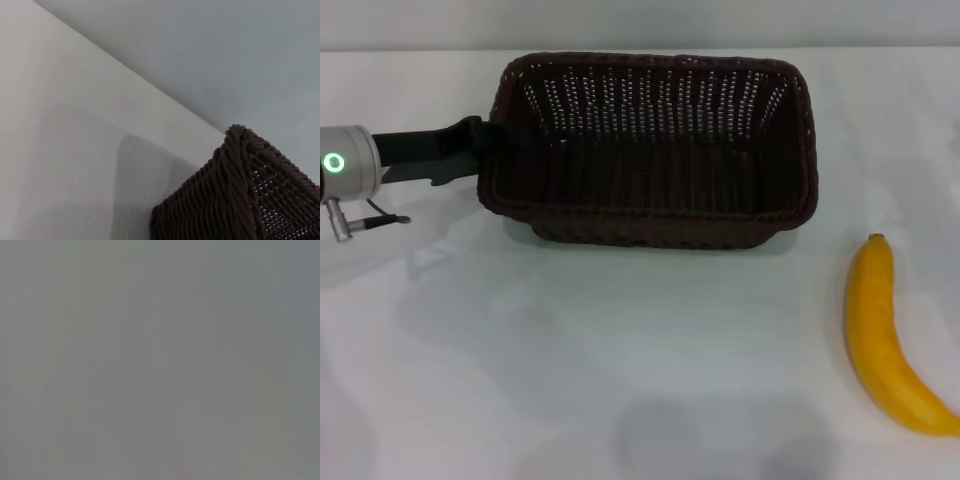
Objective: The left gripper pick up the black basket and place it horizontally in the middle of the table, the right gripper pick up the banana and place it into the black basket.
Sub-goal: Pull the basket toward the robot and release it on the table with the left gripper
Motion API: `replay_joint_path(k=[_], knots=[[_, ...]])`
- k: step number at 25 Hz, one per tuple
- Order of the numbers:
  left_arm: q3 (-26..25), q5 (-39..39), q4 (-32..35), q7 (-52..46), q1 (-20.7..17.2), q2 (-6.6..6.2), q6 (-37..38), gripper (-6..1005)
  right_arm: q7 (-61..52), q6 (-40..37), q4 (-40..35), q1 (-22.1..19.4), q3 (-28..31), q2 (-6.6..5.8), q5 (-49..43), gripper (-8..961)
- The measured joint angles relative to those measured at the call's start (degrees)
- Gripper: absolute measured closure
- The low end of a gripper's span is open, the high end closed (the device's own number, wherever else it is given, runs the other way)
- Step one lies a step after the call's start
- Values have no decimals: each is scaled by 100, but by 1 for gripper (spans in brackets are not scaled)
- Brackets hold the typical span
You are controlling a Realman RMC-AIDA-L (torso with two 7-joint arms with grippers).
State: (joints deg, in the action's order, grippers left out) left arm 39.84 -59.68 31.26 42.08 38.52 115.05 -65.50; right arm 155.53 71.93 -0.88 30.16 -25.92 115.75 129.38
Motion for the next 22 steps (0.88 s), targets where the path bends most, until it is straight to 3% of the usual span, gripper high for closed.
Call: replay_joint_path(k=[8, 13, 18, 22], knots=[[-27, -370, 20, 492, -17, -1, -268, 475, 0, -22, 1, 6, 0, 0, -1, 112], [-34, -1033, 34, 1126, -301, 3, -727, 356, -130, -22, 1, -65, 13, -8, 7, 112], [-44, -1709, 53, 1445, -830, 2, -898, 309, -1544, -23, -214, -280, -19, -69, -23, 112], [-47, -1815, 108, 1691, -1132, 2, -1089, 303, -2762, 24, -847, -682, -527, -71, -56, 112]])
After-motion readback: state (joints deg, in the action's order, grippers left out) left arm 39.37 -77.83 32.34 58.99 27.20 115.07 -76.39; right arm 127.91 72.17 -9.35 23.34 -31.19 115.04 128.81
